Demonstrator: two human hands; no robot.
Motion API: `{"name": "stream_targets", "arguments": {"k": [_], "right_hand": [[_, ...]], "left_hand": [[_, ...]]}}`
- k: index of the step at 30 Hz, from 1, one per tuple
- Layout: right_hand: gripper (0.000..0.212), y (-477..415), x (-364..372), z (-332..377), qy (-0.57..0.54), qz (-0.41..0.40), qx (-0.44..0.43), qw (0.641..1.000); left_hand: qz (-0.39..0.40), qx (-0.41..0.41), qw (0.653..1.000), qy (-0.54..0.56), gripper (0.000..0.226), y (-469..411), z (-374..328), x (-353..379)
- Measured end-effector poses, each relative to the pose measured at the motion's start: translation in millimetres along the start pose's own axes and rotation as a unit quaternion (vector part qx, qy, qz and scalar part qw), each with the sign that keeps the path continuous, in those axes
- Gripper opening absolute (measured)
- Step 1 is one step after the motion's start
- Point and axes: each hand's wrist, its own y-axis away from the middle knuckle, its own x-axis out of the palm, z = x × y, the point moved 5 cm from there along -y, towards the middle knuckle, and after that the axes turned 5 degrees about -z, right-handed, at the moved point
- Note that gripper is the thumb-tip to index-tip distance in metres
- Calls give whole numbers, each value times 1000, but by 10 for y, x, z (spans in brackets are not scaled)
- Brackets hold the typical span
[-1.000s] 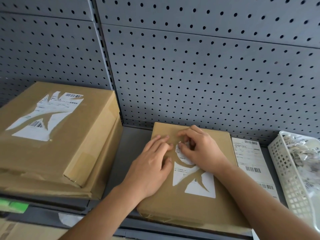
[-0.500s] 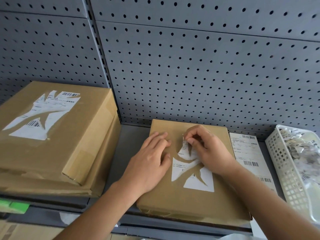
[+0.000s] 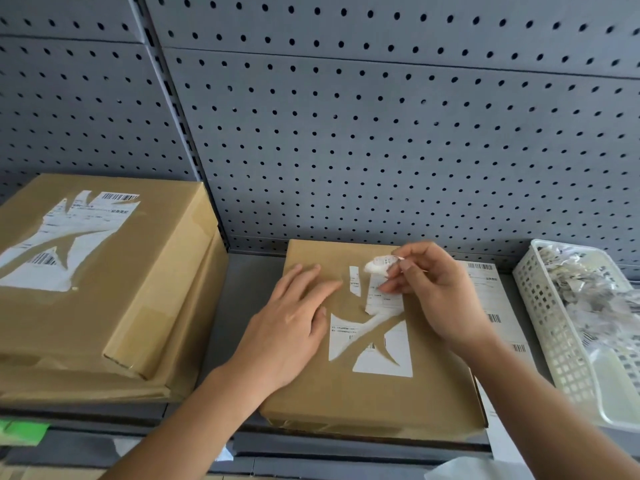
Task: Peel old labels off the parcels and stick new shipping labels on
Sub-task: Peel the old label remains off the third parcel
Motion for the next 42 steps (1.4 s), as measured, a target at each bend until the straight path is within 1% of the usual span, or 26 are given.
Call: {"name": "stream_targets", "arguments": {"k": [2,4,7,10,11,16,19,23,26,30,31,35,38,40,42], "right_hand": [[18,20,-24,3,9,-2,10,1000],[19,44,-44,7,11,-2,28,1000],[5,81,-39,48,16,27,42,999],[29,95,-43,36,70,31,39,996],[32,98,-45,25,82,27,42,995],[22,133,-121,-21,87,24,29,996],[17,160,-277,6,99,2,28,995],[11,199,-704,86,137,-82,13,987],[10,225,-1164,76,194,-159,16,968],[2,326,-1765,83,282,-244,28,927],[8,363,-1884,97,304,-257,37,917],[28,507,-2281,109,383,-282,35,879],[26,590,-2470,75,434,-299,33,849],[21,610,-2544,34,454,-305,35,837],[17,604,-2557,-20,480,-292,38,827]], "left_hand": [[5,1,1000,-5,45,1,-8,0],[7,0,1000,-9,45,-3,-8,-1],[4,1,1000,-23,46,-12,-15,-4],[-3,3,1000,-20,47,-22,-23,-5],[-3,4,1000,-18,48,-25,-22,0],[-21,22,1000,3,49,-32,-18,16],[-19,18,1000,13,48,-37,-1,31],[-15,5,999,34,43,-37,32,41],[-13,0,999,43,43,-33,27,35],[-13,-4,999,52,42,-34,25,28],[-13,-5,998,53,41,-32,37,29],[-19,-1,998,59,41,-51,55,56],[-29,5,997,71,41,-57,74,72],[-35,10,997,75,41,-61,84,82],[-37,10,996,80,41,-65,84,82]]}}
